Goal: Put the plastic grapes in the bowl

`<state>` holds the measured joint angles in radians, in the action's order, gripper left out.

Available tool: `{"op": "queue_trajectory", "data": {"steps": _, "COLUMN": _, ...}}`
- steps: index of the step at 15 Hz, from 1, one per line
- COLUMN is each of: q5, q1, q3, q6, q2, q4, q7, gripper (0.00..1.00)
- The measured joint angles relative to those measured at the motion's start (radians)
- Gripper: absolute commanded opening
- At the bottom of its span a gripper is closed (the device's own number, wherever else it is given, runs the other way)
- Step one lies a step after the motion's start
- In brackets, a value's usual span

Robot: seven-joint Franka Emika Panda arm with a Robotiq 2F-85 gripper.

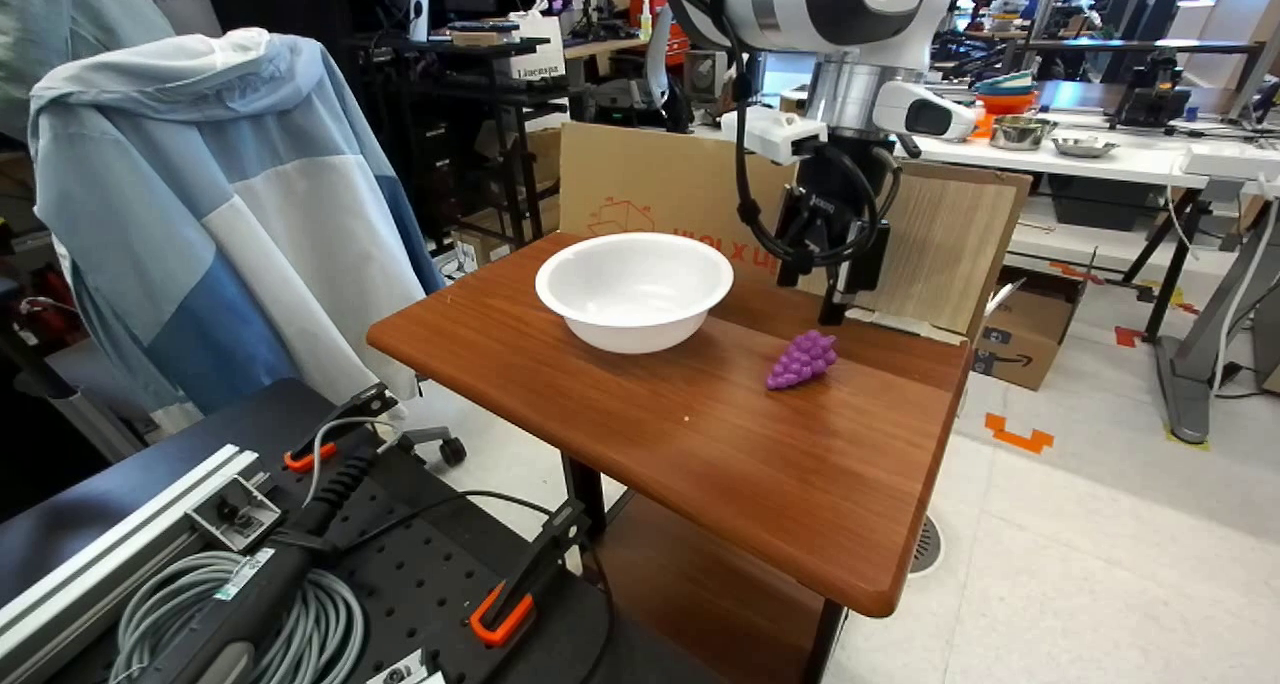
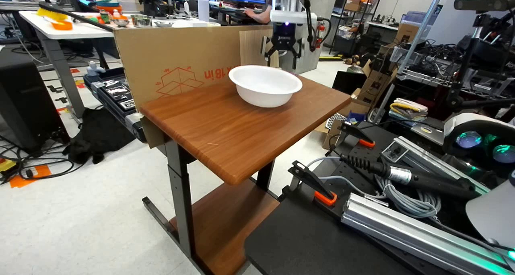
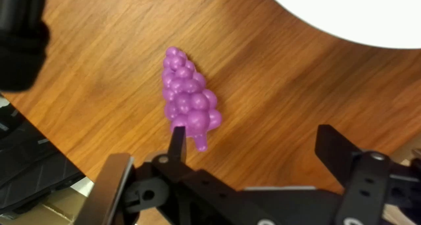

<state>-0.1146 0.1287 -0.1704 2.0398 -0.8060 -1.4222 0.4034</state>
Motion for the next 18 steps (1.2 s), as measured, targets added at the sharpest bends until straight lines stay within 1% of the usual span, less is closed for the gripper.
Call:
{"op": "queue_trajectory", "data": {"steps": 4, "q5": 0.000, "q1": 0.007, "q3": -0.010, "q6": -0.011, "q2": -0.017, "q4": -0.005, "q7": 0.017, "gripper": 1.00}}
{"op": "queue_trajectory", "data": {"steps": 5, "q5": 0.000, "q1": 0.010, "q3": -0.012, "q6": -0.013, "q2": -0.019, "q4": -0.008, "q7": 0.021, "gripper": 0.94}}
{"op": "queue_trajectory", "data": {"steps": 6, "q5": 0.000, "q1": 0.013, "q3": -0.013, "q6": -0.014, "q2": -0.020, "q4": -0.012, "q7": 0.024, "gripper": 0.74}}
{"op": "queue_trajectory", "data": {"steps": 7, "q5": 0.000, "q1": 0.017, "q3": -0.015, "q6": -0.016, "q2": -0.021, "q4": -0.017, "q7": 0.027, "gripper": 0.70}}
{"op": "queue_trajectory", "data": {"steps": 8, "q5": 0.000, "q1": 0.021, "q3": -0.016, "q6": -0.017, "q2": -0.022, "q4": -0.020, "q7": 0.030, "gripper": 0.69}}
{"op": "queue_trajectory", "data": {"steps": 11, "q5": -0.001, "q1": 0.030, "q3": -0.023, "q6": -0.017, "q2": -0.031, "q4": -0.025, "q7": 0.036, "gripper": 0.44}}
{"op": "queue_trajectory", "data": {"steps": 14, "q5": -0.007, "q1": 0.041, "q3": -0.025, "q6": -0.017, "q2": -0.035, "q4": -0.026, "q7": 0.039, "gripper": 0.23}}
{"op": "queue_trajectory", "data": {"steps": 15, "q5": -0.011, "q1": 0.046, "q3": -0.025, "q6": -0.017, "q2": -0.035, "q4": -0.026, "q7": 0.040, "gripper": 0.21}}
{"op": "queue_trajectory", "data": {"steps": 18, "q5": -0.032, "q1": 0.057, "q3": -0.025, "q6": -0.017, "q2": -0.030, "q4": -0.028, "q7": 0.040, "gripper": 0.21}}
